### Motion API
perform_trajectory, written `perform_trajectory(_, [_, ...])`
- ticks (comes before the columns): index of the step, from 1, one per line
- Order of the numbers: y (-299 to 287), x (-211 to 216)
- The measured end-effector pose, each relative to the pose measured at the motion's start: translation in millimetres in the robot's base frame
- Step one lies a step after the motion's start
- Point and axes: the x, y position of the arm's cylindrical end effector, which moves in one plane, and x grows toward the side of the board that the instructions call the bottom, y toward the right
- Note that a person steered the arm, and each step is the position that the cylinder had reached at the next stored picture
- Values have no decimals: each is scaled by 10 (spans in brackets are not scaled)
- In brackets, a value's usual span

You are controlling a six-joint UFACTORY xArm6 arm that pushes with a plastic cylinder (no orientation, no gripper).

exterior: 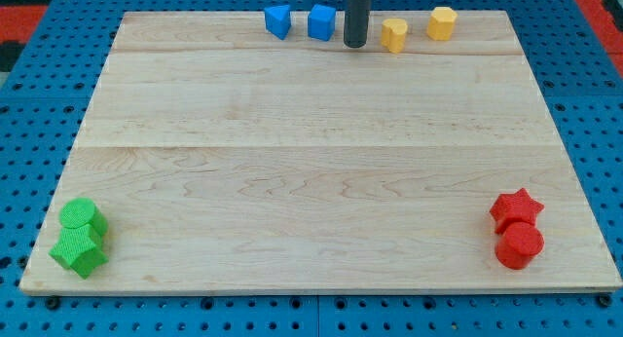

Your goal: Push the blue triangle away from the blue cube

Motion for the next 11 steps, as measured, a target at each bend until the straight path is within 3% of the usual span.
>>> perform_trajectory(1, [525,-8])
perform_trajectory(2, [599,56])
perform_trajectory(4, [60,423])
perform_trajectory(8, [104,468])
perform_trajectory(10, [705,80])
perform_trajectory(11, [599,-351])
